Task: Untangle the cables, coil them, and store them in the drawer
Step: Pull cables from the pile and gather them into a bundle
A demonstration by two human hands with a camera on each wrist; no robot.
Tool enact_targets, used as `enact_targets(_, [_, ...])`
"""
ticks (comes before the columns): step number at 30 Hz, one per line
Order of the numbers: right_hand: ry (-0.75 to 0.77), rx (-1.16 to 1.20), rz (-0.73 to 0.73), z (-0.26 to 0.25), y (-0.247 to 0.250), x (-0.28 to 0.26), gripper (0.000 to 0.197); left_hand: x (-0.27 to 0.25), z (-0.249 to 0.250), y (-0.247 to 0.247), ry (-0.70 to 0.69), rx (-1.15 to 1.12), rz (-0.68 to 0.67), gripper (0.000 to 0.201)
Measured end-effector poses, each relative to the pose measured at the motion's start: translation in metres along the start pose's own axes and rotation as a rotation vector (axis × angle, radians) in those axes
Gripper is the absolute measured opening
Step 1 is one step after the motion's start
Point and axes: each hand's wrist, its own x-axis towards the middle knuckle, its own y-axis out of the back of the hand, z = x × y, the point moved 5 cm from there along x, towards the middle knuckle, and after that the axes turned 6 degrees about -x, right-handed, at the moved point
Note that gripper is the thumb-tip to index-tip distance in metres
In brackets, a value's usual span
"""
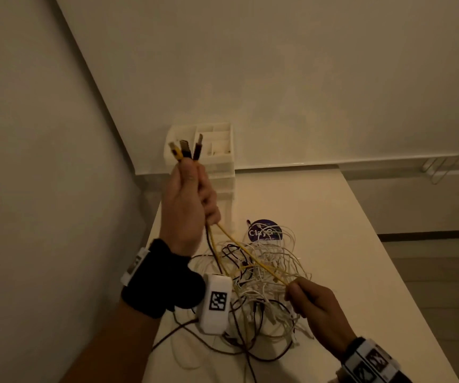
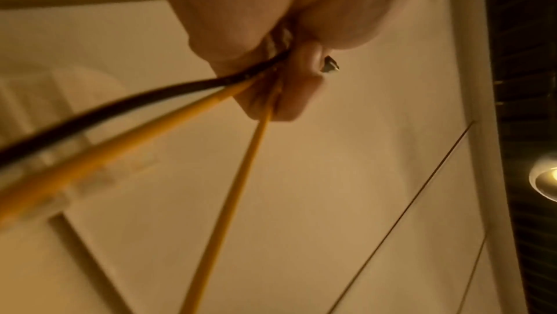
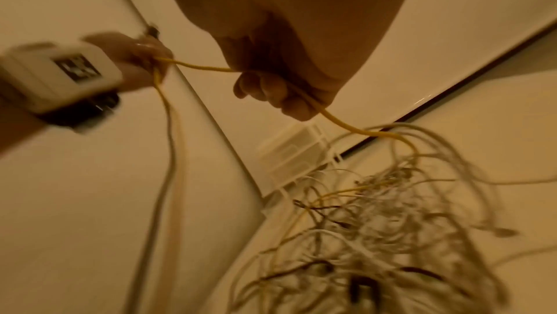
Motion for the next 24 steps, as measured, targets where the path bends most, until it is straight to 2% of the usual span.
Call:
enact_targets(2, [0.017, -0.034, 0.016, 0.001, 0.003, 0.009, 0.036, -0.001, 0.003, 0.003, -0.028, 0.173, -0.059, 0.037])
enact_targets(4, [0.041, -0.027, 0.053, -0.014, 0.009, 0.018, 0.036, -0.017, -0.004, -0.008, -0.057, 0.495, -0.209, 0.03])
enact_targets(6, [0.064, 0.001, 0.085, -0.035, 0.02, 0.027, 0.039, -0.034, -0.025, -0.021, -0.021, 0.717, -0.339, 0.025])
enact_targets(9, [0.114, 0.147, 0.084, -0.066, 0.031, 0.036, 0.034, -0.052, -0.055, -0.036, 0.062, 0.79, -0.439, 0.029])
enact_targets(11, [0.123, 0.293, 0.067, -0.079, 0.036, 0.039, 0.03, -0.055, -0.065, -0.044, 0.045, 0.808, -0.457, 0.03])
enact_targets(14, [0.16, 0.362, 0.025, -0.083, 0.044, 0.042, 0.043, -0.051, -0.062, -0.05, -0.024, 0.771, -0.39, 0.025])
enact_targets(16, [0.192, 0.354, 0.02, -0.081, 0.047, 0.043, 0.039, -0.043, -0.052, -0.055, -0.08, 0.73, -0.343, 0.015])
enact_targets(20, [0.176, 0.331, 0.018, -0.06, 0.034, 0.044, 0.036, -0.011, -0.008, -0.054, -0.237, 0.611, -0.072, 0.004])
enact_targets(22, [0.134, 0.308, 0.023, -0.039, 0.023, 0.044, 0.035, 0.003, 0.014, -0.048, -0.339, 0.644, 0.078, 0.004])
enact_targets(24, [0.094, 0.267, 0.055, -0.023, 0.02, 0.047, 0.037, 0.011, 0.016, -0.046, -0.349, 0.705, 0.076, 0.004])
